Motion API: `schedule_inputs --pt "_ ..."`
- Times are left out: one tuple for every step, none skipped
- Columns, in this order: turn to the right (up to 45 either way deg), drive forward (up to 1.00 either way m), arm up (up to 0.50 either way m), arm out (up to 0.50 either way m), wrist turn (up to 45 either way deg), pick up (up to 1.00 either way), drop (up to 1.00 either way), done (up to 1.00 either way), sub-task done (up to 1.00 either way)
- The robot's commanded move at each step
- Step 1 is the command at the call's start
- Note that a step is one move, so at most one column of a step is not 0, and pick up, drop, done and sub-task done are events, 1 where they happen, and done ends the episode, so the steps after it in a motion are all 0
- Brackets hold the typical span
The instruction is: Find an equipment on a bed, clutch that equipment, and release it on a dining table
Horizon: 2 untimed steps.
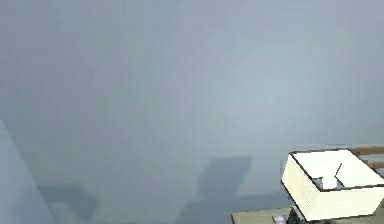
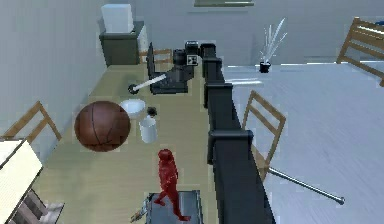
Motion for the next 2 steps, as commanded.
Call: schedule_inputs --pt "0.0 0.0 0.04 0.0 0.0 0.0 0.0 0.0 0.0" --pt "0.0 0.0 0.0 -0.08 0.0 0.0 0.0 0.0 0.0"
